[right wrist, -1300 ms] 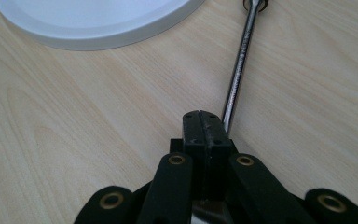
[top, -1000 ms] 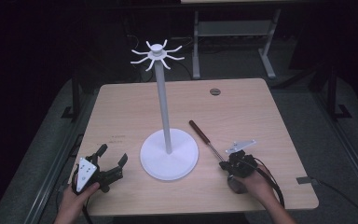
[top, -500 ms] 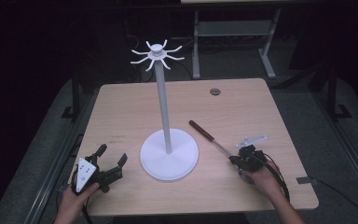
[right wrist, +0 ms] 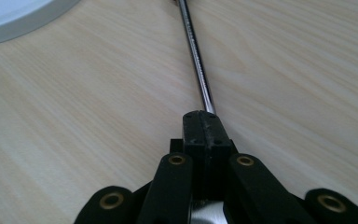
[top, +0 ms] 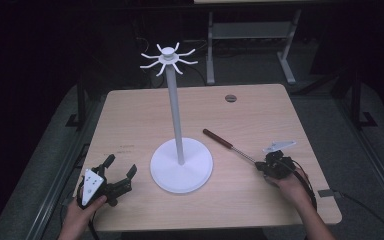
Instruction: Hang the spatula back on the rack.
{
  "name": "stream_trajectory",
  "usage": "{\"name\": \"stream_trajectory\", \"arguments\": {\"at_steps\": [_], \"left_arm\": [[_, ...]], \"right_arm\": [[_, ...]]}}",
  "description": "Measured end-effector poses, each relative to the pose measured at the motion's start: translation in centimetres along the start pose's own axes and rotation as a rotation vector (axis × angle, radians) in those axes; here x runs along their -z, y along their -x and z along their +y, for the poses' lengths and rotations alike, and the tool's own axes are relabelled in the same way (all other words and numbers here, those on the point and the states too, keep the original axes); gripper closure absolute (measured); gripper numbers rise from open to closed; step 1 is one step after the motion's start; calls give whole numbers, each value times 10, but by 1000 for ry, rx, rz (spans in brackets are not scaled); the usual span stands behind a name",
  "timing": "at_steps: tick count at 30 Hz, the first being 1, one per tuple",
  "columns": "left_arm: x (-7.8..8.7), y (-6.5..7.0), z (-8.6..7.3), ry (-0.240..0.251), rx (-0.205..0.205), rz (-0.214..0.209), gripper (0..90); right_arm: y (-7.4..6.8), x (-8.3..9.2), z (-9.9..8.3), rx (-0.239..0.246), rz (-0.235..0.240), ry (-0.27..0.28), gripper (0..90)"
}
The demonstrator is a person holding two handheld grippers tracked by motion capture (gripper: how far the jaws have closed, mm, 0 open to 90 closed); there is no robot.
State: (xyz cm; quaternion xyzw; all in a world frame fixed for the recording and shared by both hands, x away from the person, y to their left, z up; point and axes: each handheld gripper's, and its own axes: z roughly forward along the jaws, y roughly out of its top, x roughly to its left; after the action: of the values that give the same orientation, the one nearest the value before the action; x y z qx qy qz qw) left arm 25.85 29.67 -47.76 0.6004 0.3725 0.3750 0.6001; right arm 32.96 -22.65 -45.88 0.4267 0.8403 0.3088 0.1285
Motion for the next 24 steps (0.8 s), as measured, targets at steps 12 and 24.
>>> {"name": "stream_trajectory", "arguments": {"at_steps": [12, 24], "left_arm": [[0, 0, 0, -2, -5, 1, 127], [0, 0, 0, -2, -3, 0, 127]], "right_arm": [[9, 11, 5, -46, 91, 34, 820], [8, 5, 39, 13, 173, 16, 642]]}}
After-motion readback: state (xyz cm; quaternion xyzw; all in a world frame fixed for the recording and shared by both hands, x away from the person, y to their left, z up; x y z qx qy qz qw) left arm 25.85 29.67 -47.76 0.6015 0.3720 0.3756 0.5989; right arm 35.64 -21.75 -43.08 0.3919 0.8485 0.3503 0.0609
